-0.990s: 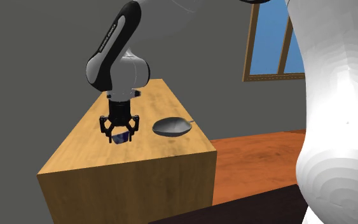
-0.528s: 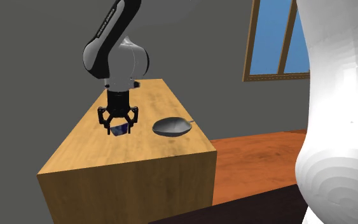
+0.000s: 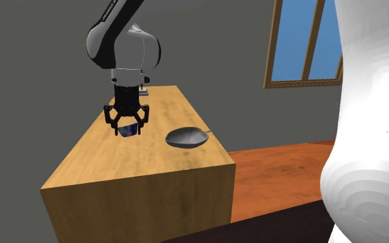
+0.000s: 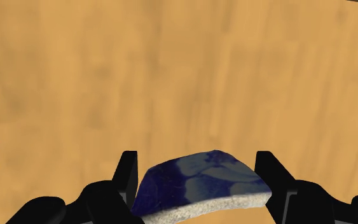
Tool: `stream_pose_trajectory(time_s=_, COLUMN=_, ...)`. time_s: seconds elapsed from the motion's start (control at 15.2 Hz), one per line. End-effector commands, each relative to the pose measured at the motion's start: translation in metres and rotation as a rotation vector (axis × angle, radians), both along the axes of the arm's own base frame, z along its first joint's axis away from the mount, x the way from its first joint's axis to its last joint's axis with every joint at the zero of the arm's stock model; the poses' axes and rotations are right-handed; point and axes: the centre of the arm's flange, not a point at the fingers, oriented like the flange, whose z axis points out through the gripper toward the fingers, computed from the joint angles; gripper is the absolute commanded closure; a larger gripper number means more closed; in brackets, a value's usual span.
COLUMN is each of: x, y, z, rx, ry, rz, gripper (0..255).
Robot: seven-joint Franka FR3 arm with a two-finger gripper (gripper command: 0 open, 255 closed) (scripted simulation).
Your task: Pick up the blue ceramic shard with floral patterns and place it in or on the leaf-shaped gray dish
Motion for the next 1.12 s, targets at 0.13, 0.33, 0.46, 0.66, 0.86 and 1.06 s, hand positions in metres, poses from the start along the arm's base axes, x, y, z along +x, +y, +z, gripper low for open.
stream_pose_trajectory(time_s=0.13, x=0.0, y=-0.001, z=0.022, rx=0.0, ry=0.001, rz=0.0, gripper=255)
stream_pose_trajectory(time_s=0.33, x=0.0, y=-0.001, z=0.037, rx=0.0, ry=0.001, rz=0.0, gripper=255)
stream_pose_trajectory(time_s=0.46, x=0.003, y=-0.027, z=0.036, rx=0.0, ry=0.001, rz=0.0, gripper=255)
stream_pose_trajectory(time_s=0.66, x=0.007, y=-0.066, z=0.034, rx=0.0, ry=0.001, rz=0.0, gripper=255)
stream_pose_trajectory(time_s=0.86, x=0.012, y=-0.106, z=0.033, rx=0.0, ry=0.001, rz=0.0, gripper=255)
stream_pose_trajectory(time_s=1.06, x=0.016, y=-0.145, z=0.032, rx=0.0, ry=0.001, rz=0.0, gripper=255)
